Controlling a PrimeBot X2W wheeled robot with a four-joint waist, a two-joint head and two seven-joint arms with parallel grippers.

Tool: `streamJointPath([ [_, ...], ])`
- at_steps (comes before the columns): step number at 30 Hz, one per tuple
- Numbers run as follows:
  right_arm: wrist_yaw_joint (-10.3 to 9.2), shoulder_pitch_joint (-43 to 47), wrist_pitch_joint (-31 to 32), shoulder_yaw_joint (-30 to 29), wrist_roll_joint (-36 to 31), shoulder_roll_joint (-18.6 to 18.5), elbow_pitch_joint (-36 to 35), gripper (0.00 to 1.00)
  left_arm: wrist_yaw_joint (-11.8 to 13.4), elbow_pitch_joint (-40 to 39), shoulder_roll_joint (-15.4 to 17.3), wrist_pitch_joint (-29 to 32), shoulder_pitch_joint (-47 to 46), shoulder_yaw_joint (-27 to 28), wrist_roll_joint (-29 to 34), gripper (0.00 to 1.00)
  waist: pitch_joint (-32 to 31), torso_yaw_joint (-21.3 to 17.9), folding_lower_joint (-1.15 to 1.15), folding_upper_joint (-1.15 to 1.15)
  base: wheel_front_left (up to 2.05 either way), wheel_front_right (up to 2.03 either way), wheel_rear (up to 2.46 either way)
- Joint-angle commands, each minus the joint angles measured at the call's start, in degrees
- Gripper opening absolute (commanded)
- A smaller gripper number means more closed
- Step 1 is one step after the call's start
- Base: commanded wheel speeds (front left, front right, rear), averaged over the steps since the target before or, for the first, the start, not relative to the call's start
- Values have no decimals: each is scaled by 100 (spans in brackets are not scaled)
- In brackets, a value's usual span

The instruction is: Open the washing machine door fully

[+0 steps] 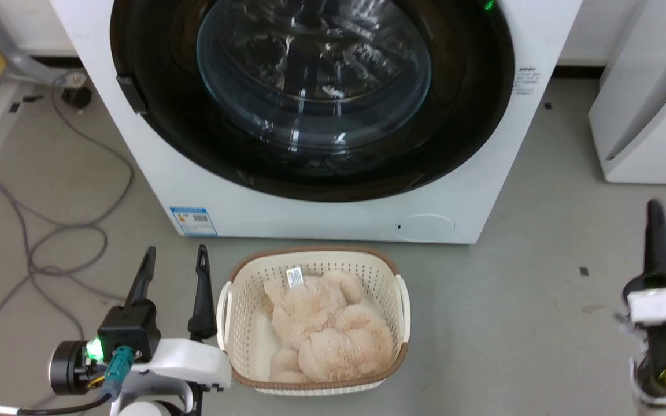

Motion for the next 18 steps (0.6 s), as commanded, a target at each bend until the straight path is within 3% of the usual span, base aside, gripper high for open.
streamJointPath([
  [1,4,-194,-41,-51,160,-81,89,0,38,-36,5,-59,-117,-10,-7,100,90,25,0,0,0,0,0],
  [18,4,-2401,-71,101,928,-759,1587,0,101,-147,5,-262,-666,5,-54,100,938,227,0,0,0,0,0],
])
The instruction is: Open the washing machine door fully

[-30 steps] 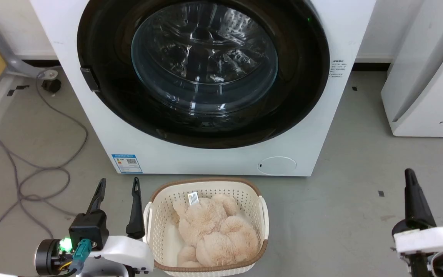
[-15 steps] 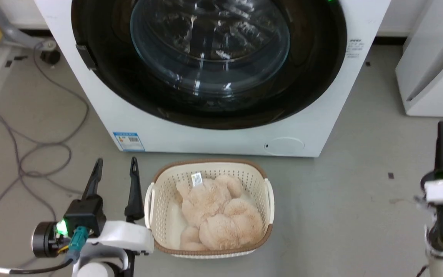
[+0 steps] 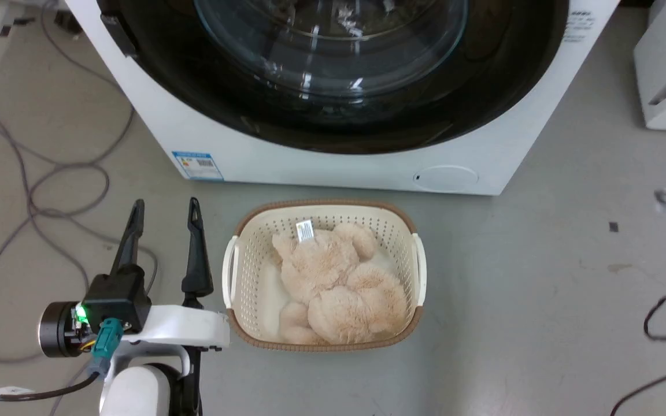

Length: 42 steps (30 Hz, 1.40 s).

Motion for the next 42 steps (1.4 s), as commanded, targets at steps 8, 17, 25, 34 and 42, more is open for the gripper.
streamJointPath([
  [8,4,-1176,-13,404,205,-257,891,0,114,-60,5,-140,-222,-30,-65,100,346,124,-1,0,0,0,0],
  [17,5,-2343,197,816,463,-392,1730,0,206,-108,5,-248,-404,-107,-150,100,704,292,-1,0,0,0,0],
  [25,5,-2990,337,1183,749,-488,2145,0,286,-107,6,-343,-527,-140,-224,100,945,415,-1,0,0,0,0],
  [34,5,-3248,712,1708,1214,-628,2333,0,352,-98,6,-451,-645,-160,-247,100,1064,477,-1,0,0,0,0],
  [42,6,-3391,1657,2126,2001,-765,2227,0,390,-90,6,-539,-707,-212,-271,100,1122,529,-1,0,0,0,0],
])
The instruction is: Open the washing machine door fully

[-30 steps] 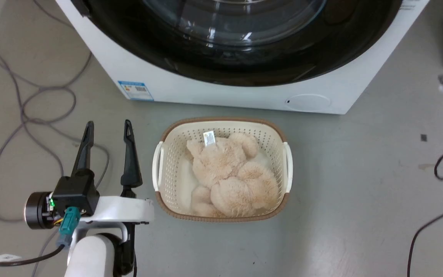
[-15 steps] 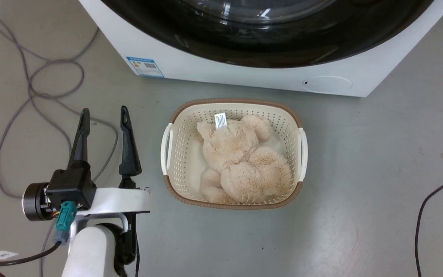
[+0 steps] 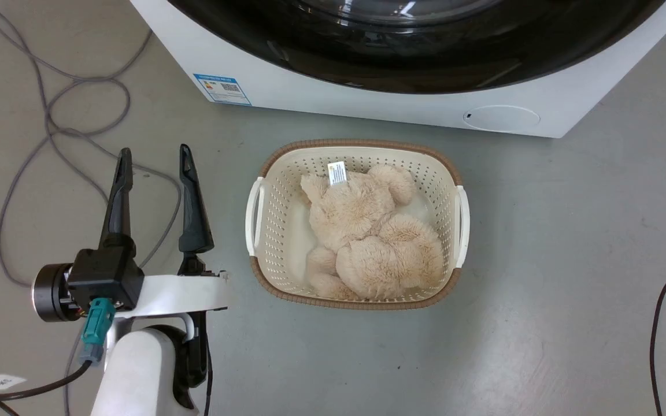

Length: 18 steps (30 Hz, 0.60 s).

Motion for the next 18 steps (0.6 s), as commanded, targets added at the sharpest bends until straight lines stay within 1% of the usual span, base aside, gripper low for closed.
streamJointPath([
  [1,8,-103,278,167,194,159,-64,0,25,1,6,-43,-61,-10,-13,100,-38,-2,0,0,0,0,0],
  [5,8,148,624,295,356,83,-254,0,20,39,6,-43,23,7,-6,100,-176,-19,0,0,0,0,0],
  [18,8,1138,1033,648,681,-24,-750,0,-54,163,6,-43,336,133,79,100,-780,-215,0,0,0,0,0],
])
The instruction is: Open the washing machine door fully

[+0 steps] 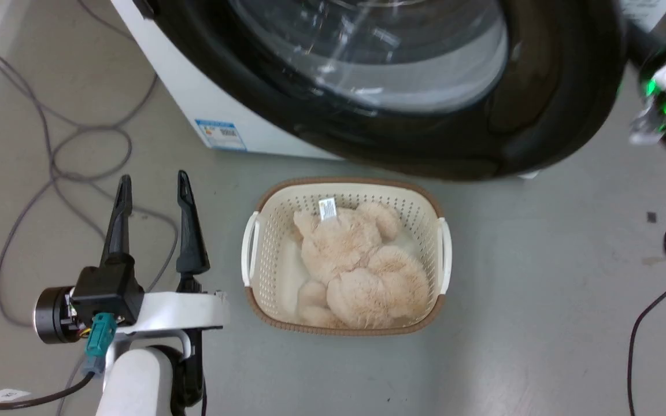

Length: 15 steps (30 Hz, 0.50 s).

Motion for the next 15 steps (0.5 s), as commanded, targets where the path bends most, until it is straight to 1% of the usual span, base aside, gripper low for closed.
streamJointPath([
  [1,39,269,92,102,73,77,-137,0,-39,28,7,-30,102,41,56,100,-152,-85,0,0,0,0,0],
  [12,39,1552,266,367,399,47,-1295,0,-76,126,7,-30,410,86,117,100,-582,-262,0,0,0,0,0],
  [13,39,1552,266,367,399,47,-1295,0,-76,126,7,-30,410,86,117,100,-582,-262,0,0,0,0,0],
  [15,39,1783,272,416,436,44,-1527,0,-85,150,7,-30,453,92,116,100,-648,-283,0,0,0,0,0],
])
